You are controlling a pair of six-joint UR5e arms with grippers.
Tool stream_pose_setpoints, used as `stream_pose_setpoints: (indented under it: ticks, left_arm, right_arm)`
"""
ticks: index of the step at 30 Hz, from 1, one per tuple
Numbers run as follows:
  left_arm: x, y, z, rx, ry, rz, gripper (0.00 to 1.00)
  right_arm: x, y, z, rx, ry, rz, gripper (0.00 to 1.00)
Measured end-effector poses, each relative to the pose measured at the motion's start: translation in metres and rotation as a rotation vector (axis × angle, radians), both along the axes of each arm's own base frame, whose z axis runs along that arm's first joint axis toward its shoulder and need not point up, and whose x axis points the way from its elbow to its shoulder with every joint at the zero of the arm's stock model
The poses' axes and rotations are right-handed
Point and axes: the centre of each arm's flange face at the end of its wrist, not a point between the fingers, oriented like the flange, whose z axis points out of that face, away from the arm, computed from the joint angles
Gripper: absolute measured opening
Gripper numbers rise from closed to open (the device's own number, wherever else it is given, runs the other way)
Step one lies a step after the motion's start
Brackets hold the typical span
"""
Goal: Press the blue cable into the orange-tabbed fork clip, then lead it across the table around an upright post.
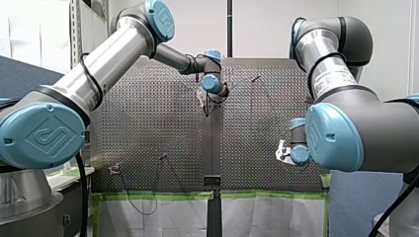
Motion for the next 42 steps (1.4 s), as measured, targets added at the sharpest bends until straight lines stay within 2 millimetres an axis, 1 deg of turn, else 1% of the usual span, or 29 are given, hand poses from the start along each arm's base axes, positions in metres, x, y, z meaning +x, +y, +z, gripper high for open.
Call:
stream_pose_setpoints:
  ticks: [12, 15, 23, 26, 33, 42]
  left_arm:
    - [0.003, 0.000, 0.014, -0.021, -0.020, 0.019, 1.00]
    - [0.003, 0.000, 0.014, -0.023, -0.020, 0.022, 1.00]
    - [-0.001, 0.000, 0.010, -0.005, 0.008, 0.032, 1.00]
    - [-0.004, 0.001, 0.004, 0.009, 0.031, 0.034, 1.00]
    - [-0.008, 0.004, -0.010, 0.017, 0.063, 0.037, 1.00]
    - [-0.010, 0.006, -0.015, -0.010, 0.108, 0.020, 1.00]
  right_arm:
    - [-0.029, -0.003, -0.060, 0.000, -0.010, -0.046, 0.00]
    - [-0.035, -0.002, -0.074, 0.008, -0.009, -0.054, 0.00]
    - [-0.044, -0.001, -0.101, 0.036, -0.005, -0.064, 0.00]
    - [-0.049, -0.001, -0.105, 0.042, -0.004, -0.070, 0.00]
    - [-0.058, -0.003, -0.107, 0.046, -0.002, -0.084, 0.00]
    - [-0.060, -0.003, -0.108, 0.053, 0.009, -0.084, 0.00]
